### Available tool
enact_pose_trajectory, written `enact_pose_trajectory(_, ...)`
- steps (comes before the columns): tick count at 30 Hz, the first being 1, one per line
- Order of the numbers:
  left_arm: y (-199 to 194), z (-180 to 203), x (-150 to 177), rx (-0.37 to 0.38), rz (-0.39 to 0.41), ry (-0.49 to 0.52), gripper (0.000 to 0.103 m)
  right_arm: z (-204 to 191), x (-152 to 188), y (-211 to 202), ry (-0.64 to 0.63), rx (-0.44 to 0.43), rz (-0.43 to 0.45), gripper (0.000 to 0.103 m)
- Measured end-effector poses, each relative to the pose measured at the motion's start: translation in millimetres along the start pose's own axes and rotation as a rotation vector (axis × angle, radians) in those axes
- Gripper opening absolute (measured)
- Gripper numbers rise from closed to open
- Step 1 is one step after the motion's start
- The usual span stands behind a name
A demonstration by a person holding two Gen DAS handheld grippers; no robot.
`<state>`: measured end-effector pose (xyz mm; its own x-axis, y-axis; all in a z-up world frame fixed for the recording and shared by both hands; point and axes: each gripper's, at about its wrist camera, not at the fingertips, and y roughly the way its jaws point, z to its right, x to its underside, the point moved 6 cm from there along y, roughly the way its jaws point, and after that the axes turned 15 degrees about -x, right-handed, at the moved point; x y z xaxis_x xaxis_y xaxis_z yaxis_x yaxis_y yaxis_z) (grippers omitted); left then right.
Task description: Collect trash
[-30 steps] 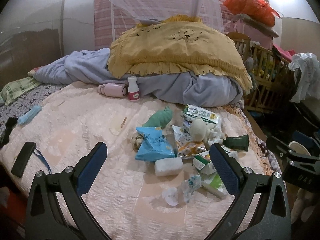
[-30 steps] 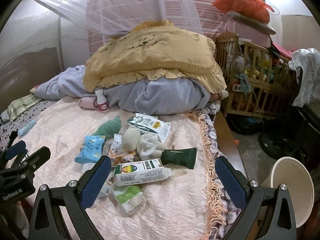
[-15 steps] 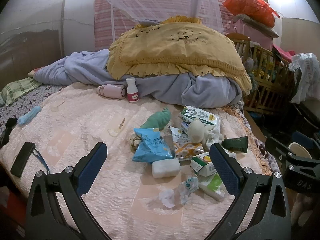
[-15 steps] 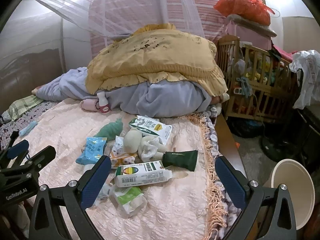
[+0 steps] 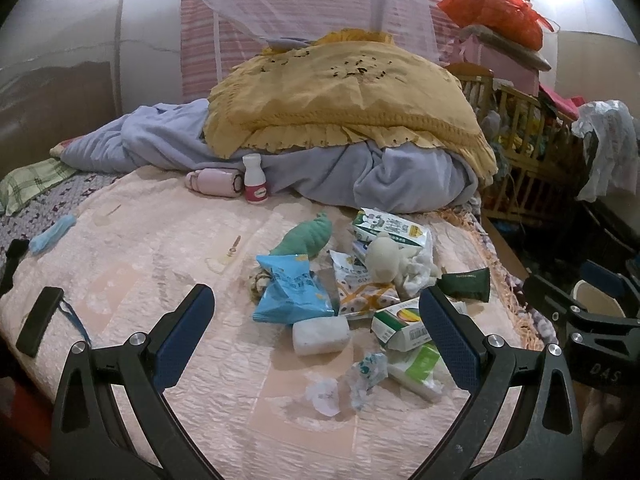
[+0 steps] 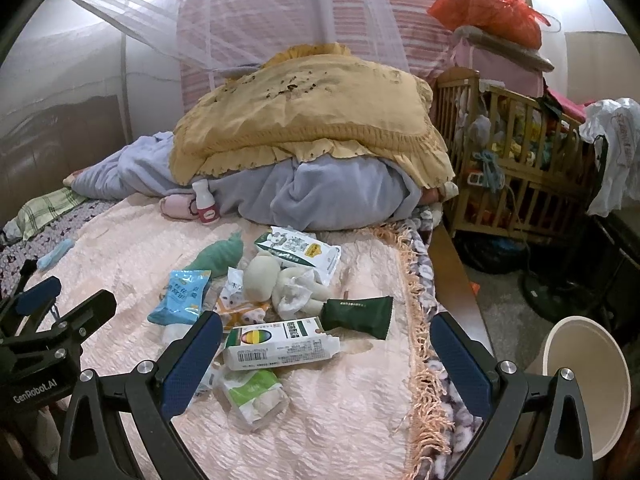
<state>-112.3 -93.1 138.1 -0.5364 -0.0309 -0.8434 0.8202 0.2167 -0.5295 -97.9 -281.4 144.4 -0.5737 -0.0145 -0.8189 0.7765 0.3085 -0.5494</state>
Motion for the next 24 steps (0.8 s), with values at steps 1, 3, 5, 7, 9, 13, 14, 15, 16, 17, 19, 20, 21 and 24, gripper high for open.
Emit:
enact_pose_trajectory(1,0.1,0.1,0.1,0.000,0.000,0.000,0.102,0.5,0.4,0.9,-0.001,0.000,-0.002,0.103)
enact_pose_trajectory(3,0.2,0.4,0.2,-0.001,-0.001,-0.001,0.102,0.7,1.0,1.4,-0.007,0.002,-0.004,0.103)
enact_pose_trajectory(5,0.4,0.3,0.8,-0.001,-0.003,0.000,0.102,0.8,0.8,2.7,-0.007,0.000,-0.006,0.103)
enact_pose_trajectory(7,1.3,0.0,2.2,0.000,-0.010,-0.005,0.102,1.2,1.4,3.0,-0.005,0.002,-0.007,0.103)
enact_pose_trajectory(9,2.5,-1.1,2.4,0.001,-0.014,-0.010,0.102,0.5,1.8,3.8,-0.007,0.002,-0.011,0.103)
enact_pose_trajectory(13,3.1,-2.6,1.2,-0.004,-0.009,-0.010,0.102,0.0,3.5,5.7,-0.011,0.000,-0.022,0.103)
enact_pose_trajectory(14,3.3,-2.6,1.0,-0.003,-0.008,-0.010,0.102,0.0,3.5,5.7,-0.011,0.000,-0.022,0.103)
enact_pose_trajectory(15,3.2,-2.4,1.1,-0.003,-0.007,-0.010,0.102,-0.2,3.5,5.9,-0.013,0.000,-0.023,0.103)
enact_pose_trajectory(16,3.5,-2.3,1.2,-0.003,-0.006,-0.010,0.102,-0.1,3.5,5.6,-0.013,0.000,-0.023,0.103)
enact_pose_trajectory(17,3.8,-2.5,0.8,-0.004,-0.008,-0.010,0.102,-0.1,3.5,5.6,-0.013,0.000,-0.023,0.103)
enact_pose_trajectory(19,3.8,-2.8,0.9,-0.003,-0.009,-0.009,0.102,0.1,3.9,5.9,-0.012,-0.002,-0.022,0.103)
enact_pose_trajectory(20,3.7,-2.7,1.1,-0.003,-0.010,-0.009,0.102,-0.7,3.8,5.9,-0.014,0.000,-0.023,0.103)
enact_pose_trajectory(21,3.7,-2.5,1.4,-0.004,-0.012,-0.008,0.102,-0.2,4.3,5.8,-0.014,-0.001,-0.023,0.103)
enact_pose_trajectory(24,5.8,-3.6,1.6,-0.011,-0.018,-0.003,0.102,-0.6,4.3,6.2,-0.013,0.000,-0.025,0.103)
